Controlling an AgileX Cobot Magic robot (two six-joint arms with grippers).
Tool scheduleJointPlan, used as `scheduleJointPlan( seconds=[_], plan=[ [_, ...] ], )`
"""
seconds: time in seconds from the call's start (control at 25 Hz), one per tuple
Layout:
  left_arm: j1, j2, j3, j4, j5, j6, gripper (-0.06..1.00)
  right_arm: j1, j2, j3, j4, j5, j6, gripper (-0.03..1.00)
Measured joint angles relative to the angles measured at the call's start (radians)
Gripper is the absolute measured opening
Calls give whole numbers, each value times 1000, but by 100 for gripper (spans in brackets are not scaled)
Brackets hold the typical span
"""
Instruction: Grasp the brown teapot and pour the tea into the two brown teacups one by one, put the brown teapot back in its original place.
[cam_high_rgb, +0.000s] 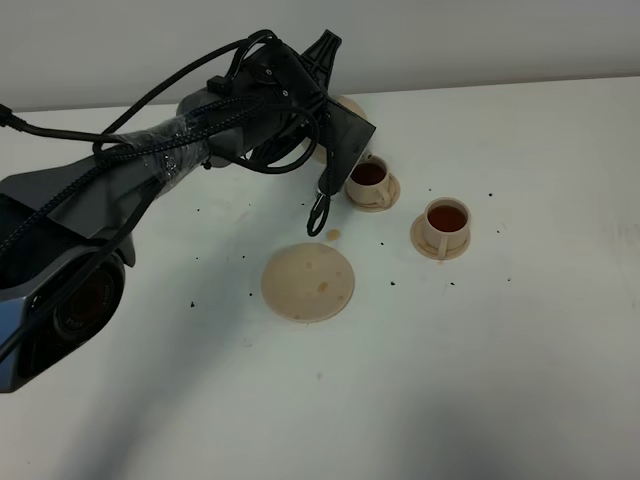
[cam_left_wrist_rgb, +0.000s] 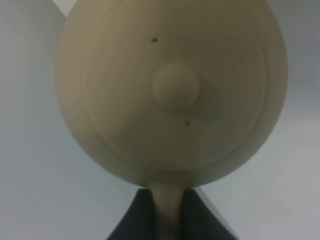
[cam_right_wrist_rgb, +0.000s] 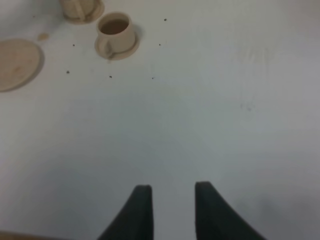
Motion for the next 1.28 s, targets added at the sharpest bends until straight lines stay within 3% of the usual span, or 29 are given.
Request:
scheduleJointPlan(
  seconds=[0.24, 0.4, 0.68, 0.92, 1.08, 1.28],
  plan=[
    [6, -59, 0, -147, 92, -15, 15, 0, 0, 0, 0, 0, 0, 24],
    [8, -83, 0, -204, 210, -92, 15, 0, 0, 0, 0, 0, 0, 24],
    [16, -87, 0, -231, 371, -417, 15, 0, 0, 0, 0, 0, 0, 24],
    [55, -88, 0, -350, 448, -660, 15, 0, 0, 0, 0, 0, 0, 24],
    [78, -88, 0, -477, 450, -710, 15, 0, 0, 0, 0, 0, 0, 24],
    [78, -96, 0, -503, 471, -717, 15, 0, 0, 0, 0, 0, 0, 24]
  ],
)
